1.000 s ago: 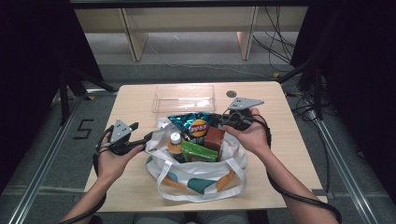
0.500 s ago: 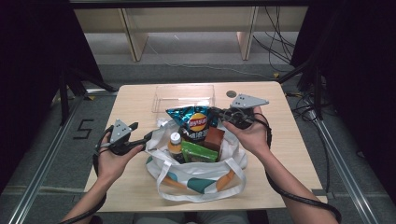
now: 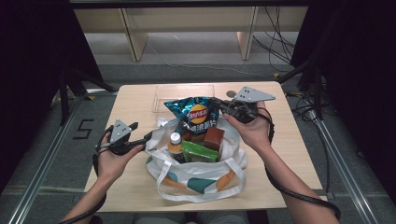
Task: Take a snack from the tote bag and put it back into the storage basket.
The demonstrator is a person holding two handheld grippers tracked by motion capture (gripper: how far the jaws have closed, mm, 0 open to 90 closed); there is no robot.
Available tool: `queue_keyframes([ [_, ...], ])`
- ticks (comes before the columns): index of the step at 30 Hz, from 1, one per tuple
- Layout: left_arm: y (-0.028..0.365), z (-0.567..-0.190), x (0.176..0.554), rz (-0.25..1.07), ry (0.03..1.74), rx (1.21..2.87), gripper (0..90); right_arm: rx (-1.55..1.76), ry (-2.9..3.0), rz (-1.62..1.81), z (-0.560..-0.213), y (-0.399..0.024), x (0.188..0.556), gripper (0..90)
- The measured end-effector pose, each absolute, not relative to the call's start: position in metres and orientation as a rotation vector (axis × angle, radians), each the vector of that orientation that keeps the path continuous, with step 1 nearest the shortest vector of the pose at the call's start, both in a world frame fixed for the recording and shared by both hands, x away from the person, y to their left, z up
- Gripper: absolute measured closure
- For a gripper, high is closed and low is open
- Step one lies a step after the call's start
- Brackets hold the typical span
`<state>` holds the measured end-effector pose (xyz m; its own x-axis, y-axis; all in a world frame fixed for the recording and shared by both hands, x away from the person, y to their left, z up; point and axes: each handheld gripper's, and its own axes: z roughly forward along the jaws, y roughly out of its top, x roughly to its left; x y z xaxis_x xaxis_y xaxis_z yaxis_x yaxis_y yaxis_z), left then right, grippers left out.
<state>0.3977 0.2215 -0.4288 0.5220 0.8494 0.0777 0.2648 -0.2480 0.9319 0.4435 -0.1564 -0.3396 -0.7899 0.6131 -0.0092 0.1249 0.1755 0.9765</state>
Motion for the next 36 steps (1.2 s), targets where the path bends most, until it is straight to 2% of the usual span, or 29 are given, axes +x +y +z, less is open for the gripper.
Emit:
queue_keyframes([
  [36,0.224,-0.428,0.397,0.751,0.939,1.761,33.3,0.694,1.905,1.744,-0.304,-0.157,0.445,90.0],
])
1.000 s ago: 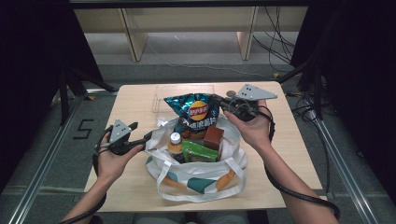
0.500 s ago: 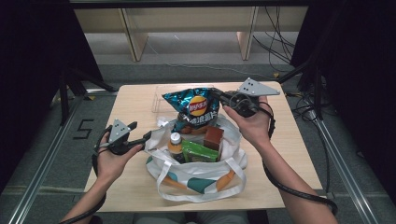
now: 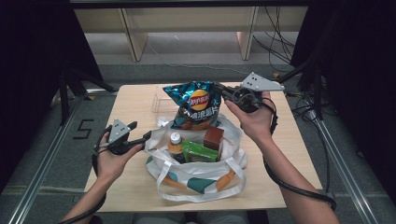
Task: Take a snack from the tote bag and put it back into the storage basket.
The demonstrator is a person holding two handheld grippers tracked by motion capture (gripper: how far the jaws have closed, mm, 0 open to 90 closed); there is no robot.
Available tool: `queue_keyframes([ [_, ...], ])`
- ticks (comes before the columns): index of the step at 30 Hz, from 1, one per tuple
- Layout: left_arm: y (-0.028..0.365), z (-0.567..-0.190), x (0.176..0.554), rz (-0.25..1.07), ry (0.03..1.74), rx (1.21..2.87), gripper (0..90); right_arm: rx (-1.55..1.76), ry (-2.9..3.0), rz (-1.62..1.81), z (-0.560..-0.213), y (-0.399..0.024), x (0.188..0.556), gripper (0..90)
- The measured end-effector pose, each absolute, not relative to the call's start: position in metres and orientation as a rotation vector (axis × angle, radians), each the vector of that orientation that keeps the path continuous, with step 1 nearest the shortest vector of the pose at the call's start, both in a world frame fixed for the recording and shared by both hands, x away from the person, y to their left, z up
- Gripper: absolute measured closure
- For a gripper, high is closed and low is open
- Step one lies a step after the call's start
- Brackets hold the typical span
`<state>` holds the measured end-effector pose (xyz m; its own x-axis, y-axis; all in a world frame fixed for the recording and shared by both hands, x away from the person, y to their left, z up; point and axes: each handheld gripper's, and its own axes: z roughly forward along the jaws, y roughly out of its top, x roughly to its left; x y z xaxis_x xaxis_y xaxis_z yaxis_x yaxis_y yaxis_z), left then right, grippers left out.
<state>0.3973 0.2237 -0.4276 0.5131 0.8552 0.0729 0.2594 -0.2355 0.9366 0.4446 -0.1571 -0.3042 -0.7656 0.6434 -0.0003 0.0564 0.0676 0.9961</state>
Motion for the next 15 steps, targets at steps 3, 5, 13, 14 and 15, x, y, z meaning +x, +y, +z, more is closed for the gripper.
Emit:
queue_keyframes([
  [3,0.224,-0.428,0.397,0.751,0.940,1.761,33.3,0.658,1.879,1.742,-0.297,-0.158,0.446,90.0],
  [5,0.224,-0.427,0.397,0.751,0.940,1.759,33.3,0.665,1.879,1.744,-0.294,-0.157,0.446,90.0],
  [13,0.224,-0.428,0.397,0.752,0.941,1.758,33.3,0.667,1.864,1.748,-0.286,-0.158,0.447,90.0],
  [14,0.223,-0.428,0.397,0.750,0.942,1.753,33.3,0.654,1.856,1.749,-0.285,-0.158,0.448,90.0],
  [15,0.223,-0.428,0.397,0.750,0.942,1.753,33.3,0.663,1.856,1.743,-0.284,-0.158,0.448,90.0],
])
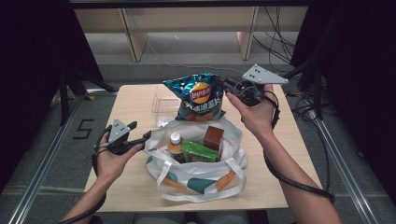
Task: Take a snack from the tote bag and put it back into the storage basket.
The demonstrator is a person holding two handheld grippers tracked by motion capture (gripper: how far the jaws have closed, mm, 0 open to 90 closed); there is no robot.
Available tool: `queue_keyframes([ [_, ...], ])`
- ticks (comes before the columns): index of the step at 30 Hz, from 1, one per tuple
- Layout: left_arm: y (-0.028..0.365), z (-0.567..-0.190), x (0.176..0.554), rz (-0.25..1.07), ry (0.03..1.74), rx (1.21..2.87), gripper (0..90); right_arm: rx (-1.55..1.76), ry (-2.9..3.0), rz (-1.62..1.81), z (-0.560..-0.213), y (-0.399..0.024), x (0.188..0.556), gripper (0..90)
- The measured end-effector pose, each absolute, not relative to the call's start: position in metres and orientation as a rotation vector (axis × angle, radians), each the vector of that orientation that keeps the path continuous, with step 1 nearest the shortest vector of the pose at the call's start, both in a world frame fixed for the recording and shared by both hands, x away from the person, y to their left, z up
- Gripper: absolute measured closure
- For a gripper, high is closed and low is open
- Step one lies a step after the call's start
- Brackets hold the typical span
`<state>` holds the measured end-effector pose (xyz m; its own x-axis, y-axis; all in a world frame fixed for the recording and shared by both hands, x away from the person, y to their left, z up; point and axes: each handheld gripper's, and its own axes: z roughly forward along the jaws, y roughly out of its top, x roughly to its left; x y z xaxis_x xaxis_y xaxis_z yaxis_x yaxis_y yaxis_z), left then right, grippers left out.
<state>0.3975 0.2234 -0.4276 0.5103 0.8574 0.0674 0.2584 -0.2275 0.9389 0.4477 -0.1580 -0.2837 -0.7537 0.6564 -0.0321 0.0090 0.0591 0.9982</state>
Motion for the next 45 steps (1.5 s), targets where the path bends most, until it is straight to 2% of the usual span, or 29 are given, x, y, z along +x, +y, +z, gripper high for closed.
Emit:
queue_keyframes([
  [45,0.226,-0.427,0.398,0.757,0.948,1.736,32.6,0.786,1.762,1.719,-0.275,-0.147,0.481,90.0],
])
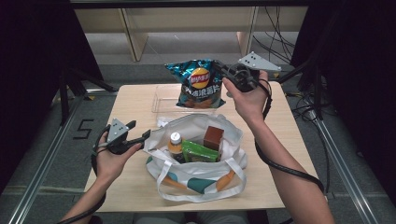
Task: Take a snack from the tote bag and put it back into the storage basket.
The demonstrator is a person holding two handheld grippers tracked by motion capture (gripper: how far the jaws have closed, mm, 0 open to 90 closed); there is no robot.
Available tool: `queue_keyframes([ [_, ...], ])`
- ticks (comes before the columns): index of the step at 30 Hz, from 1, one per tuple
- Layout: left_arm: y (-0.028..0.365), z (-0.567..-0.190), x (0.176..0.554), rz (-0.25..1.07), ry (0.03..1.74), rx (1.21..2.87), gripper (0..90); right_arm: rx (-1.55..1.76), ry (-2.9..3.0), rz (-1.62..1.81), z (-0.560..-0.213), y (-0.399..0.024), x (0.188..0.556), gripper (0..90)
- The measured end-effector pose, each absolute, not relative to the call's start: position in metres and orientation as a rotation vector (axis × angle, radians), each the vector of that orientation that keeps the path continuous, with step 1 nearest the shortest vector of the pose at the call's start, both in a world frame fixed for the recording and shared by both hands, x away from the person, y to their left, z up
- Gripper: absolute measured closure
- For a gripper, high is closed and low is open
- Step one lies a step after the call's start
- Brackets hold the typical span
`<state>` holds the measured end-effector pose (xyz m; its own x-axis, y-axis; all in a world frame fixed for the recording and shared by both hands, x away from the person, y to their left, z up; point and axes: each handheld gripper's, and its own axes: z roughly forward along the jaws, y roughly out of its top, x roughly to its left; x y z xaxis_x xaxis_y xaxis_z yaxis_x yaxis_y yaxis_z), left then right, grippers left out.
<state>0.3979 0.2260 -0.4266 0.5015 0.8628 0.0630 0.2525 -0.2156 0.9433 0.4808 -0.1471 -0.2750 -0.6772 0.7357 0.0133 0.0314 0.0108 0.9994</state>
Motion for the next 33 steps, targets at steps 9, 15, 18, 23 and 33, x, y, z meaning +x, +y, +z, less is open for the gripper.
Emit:
queue_keyframes([
  [9,0.226,-0.427,0.398,0.753,0.944,1.729,32.5,0.809,1.736,1.702,-0.278,-0.145,0.492,90.0],
  [15,0.226,-0.426,0.398,0.757,0.944,1.737,32.6,0.843,1.758,1.694,-0.281,-0.144,0.498,90.0],
  [18,0.227,-0.426,0.398,0.758,0.946,1.734,32.5,0.851,1.757,1.689,-0.283,-0.144,0.501,90.0],
  [23,0.227,-0.426,0.398,0.758,0.946,1.731,32.5,0.882,1.756,1.686,-0.285,-0.143,0.505,90.0],
  [33,0.227,-0.427,0.397,0.759,0.947,1.729,32.3,0.902,1.739,1.687,-0.288,-0.141,0.514,90.0],
])
